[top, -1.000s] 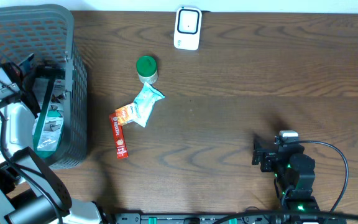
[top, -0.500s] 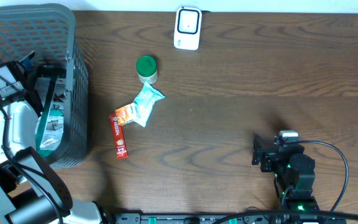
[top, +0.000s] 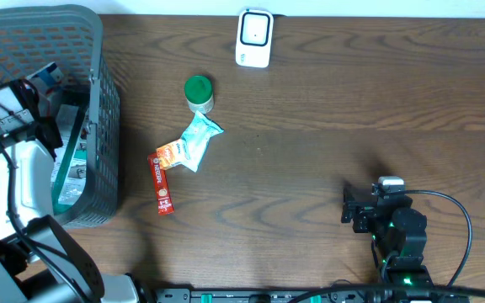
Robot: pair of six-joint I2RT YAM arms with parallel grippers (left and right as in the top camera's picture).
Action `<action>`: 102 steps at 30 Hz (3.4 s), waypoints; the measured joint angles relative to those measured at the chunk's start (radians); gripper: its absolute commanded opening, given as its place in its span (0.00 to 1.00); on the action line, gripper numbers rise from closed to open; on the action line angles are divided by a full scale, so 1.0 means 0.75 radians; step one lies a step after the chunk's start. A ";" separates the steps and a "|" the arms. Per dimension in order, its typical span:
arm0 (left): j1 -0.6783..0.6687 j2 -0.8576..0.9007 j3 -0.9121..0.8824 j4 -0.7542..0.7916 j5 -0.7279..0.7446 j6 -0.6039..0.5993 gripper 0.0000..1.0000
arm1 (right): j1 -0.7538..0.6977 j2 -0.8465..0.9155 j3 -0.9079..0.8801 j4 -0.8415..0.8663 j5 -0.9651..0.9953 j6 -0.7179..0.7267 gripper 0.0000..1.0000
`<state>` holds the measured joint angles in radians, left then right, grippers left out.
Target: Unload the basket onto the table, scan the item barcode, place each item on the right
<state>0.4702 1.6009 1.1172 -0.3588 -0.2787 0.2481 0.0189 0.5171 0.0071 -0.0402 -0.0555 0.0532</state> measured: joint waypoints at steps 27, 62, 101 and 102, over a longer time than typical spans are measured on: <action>0.000 -0.231 -0.001 -0.001 0.015 -0.001 0.08 | 0.000 0.000 0.000 0.000 0.000 0.000 0.99; 0.000 -0.995 -0.006 -0.110 0.193 -0.133 0.08 | 0.000 0.000 0.000 0.010 0.000 -0.001 0.99; 0.000 -1.135 -0.013 -0.109 0.997 -0.191 0.08 | 0.000 0.000 0.000 0.012 0.000 0.000 0.99; 0.000 -1.135 -0.013 -0.108 1.024 -0.192 0.08 | 0.000 0.000 0.000 0.012 0.000 0.000 0.99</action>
<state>0.4702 0.7498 1.1072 -0.4400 0.4892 0.1040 0.0189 0.5171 0.0071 -0.0315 -0.0555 0.0532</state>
